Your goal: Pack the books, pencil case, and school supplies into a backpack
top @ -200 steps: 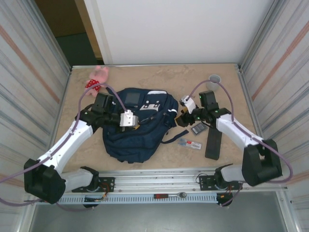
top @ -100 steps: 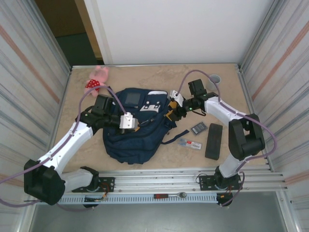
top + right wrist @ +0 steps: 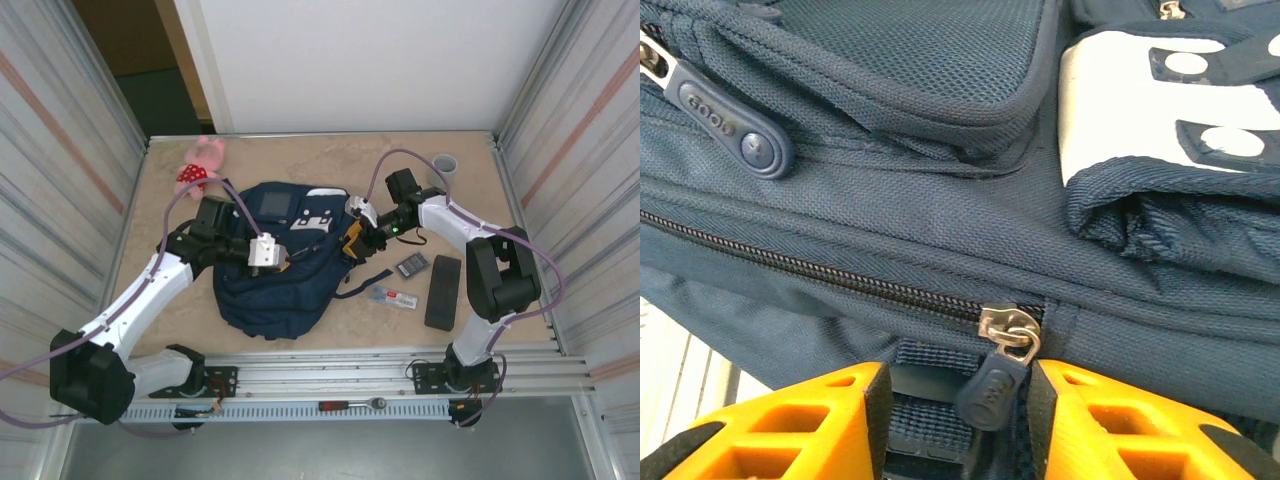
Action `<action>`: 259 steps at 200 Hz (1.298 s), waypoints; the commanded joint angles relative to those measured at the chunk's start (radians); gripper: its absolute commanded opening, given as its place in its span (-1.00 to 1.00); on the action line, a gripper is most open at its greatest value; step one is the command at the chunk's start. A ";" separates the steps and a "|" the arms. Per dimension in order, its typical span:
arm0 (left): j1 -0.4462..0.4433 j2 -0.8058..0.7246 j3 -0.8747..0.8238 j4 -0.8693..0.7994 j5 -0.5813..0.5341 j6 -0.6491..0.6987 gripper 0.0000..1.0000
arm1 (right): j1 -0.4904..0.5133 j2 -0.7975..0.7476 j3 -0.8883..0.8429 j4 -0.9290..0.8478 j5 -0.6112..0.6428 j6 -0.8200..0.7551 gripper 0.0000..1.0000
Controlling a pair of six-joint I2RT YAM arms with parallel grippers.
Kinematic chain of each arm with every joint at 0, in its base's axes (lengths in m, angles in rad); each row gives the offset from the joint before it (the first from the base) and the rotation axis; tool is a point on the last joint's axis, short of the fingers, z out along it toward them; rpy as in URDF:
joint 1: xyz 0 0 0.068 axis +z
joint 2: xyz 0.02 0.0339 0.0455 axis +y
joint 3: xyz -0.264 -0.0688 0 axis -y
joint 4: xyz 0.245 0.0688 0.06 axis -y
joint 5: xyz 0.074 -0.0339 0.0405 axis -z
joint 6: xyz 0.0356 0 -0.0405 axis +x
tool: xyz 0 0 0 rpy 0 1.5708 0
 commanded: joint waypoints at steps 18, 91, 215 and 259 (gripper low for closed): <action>0.004 -0.031 0.010 0.086 0.111 0.016 -1.00 | 0.005 0.026 0.031 -0.031 -0.059 0.031 -0.11; 0.003 -0.033 0.003 0.111 0.117 -0.003 -1.00 | 0.002 0.083 0.076 -0.013 -0.003 0.137 -0.12; -0.010 -0.032 -0.019 0.173 0.029 -0.036 -1.00 | 0.000 -0.005 -0.050 0.159 -0.036 0.305 -0.41; -0.018 -0.032 -0.023 0.190 0.007 -0.060 -1.00 | -0.003 -0.002 -0.050 0.206 0.048 0.379 -1.00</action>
